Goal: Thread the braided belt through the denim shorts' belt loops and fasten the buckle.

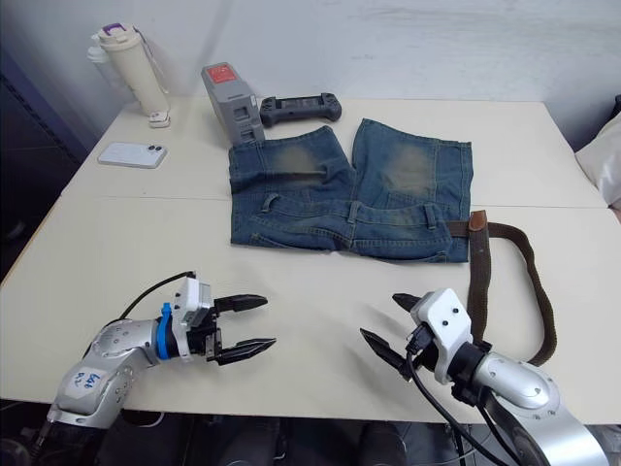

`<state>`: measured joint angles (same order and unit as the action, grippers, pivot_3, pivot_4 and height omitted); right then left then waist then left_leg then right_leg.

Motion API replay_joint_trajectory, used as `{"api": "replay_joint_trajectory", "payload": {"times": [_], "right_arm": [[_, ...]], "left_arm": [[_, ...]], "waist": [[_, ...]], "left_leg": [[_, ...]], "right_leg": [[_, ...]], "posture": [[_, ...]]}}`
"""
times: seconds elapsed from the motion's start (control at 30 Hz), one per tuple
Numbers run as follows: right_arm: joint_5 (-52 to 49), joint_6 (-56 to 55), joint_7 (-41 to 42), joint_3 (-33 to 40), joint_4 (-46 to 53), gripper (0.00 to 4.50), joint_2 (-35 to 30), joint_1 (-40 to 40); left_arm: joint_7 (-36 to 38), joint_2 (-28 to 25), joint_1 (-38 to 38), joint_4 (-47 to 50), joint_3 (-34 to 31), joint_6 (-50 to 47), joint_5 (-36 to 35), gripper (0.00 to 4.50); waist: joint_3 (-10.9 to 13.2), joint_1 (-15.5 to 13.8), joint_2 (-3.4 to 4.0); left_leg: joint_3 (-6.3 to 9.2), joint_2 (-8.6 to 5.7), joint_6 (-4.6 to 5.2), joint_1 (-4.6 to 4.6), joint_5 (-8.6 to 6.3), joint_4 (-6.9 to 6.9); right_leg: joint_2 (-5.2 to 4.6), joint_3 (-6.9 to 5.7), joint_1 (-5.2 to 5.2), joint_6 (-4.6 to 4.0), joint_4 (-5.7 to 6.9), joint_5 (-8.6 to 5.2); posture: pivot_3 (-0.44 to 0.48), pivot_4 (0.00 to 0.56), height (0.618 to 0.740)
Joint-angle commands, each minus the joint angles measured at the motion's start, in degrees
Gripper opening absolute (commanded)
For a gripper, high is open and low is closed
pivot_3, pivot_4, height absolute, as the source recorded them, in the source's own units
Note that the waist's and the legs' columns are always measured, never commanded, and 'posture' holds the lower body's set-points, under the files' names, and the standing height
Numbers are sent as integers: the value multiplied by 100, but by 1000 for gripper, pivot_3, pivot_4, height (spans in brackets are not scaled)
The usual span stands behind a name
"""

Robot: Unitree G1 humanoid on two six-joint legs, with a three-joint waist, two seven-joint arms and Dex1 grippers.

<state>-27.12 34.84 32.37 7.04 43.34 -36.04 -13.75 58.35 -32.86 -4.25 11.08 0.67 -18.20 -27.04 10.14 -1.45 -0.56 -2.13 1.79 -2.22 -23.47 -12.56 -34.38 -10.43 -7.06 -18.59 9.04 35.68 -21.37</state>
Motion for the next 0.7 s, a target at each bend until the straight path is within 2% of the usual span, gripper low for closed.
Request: {"api": "replay_joint_trajectory", "payload": {"times": [0.03, 0.17, 0.33, 0.5, 0.57, 0.63, 0.7], "right_arm": [[-206, 206, 12, 198, 268, 4467, -155, 148], [-736, 993, -318, 744, 398, 4467, -316, 605], [-1202, 1751, -747, 1191, 486, 4467, -393, 1087], [-1586, 2432, -1185, 1564, 566, 4467, -403, 1269], [-1720, 2747, -1433, 2094, 538, 4467, -388, 1211], [-1768, 3176, -1759, 2979, 345, 4467, -369, 1118], [-1815, 3393, -1910, 3378, 246, 4467, -381, 1112]], "left_arm": [[253, -146, -438, -168, -27, 56, -29, 4500], [417, -261, -1412, -763, 125, 21, 197, 4500], [605, -76, -2470, -1332, 255, -126, 169, 4500], [970, 56, -3034, -1413, 307, -580, -120, 4500], [1154, 142, -3393, -1594, 328, -659, -189, 4500], [1417, 287, -3952, -1939, 403, -715, -222, 4500], [1535, 377, -4222, -2146, 423, -750, -207, 4500]], "waist": [[3, 2, -5], [7, -2, -11], [13, -2, -22], [19, 7, -32], [20, 10, -34], [27, -24, -45], [35, -61, -59]], "left_leg": [[0, 0, 0, 0, 0, 0], [-1, 0, 0, -1, 0, 0], [-2, 0, 0, 0, 0, 7], [-5, -1, 1, -5, 0, 11], [-6, 0, 1, -4, 0, 11], [-5, 0, 1, -4, 0, 8], [-2, -2, 5, -16, -3, -5]], "right_leg": [[0, 0, 0, 0, 1, 0], [1, 0, 0, 0, 1, 0], [1, -1, 2, 0, 0, 0], [2, -2, 1, 1, 9, 1], [2, 0, 0, 1, 10, 1], [2, -1, 0, 1, 14, 1], [1, -6, 1, 3, 12, 2]], "posture": [[0, 150, 740], [0, 150, 740], [0, 150, 740], [0, 150, 740], [0, 150, 740], [0, 150, 740], [0, 150, 740]]}}
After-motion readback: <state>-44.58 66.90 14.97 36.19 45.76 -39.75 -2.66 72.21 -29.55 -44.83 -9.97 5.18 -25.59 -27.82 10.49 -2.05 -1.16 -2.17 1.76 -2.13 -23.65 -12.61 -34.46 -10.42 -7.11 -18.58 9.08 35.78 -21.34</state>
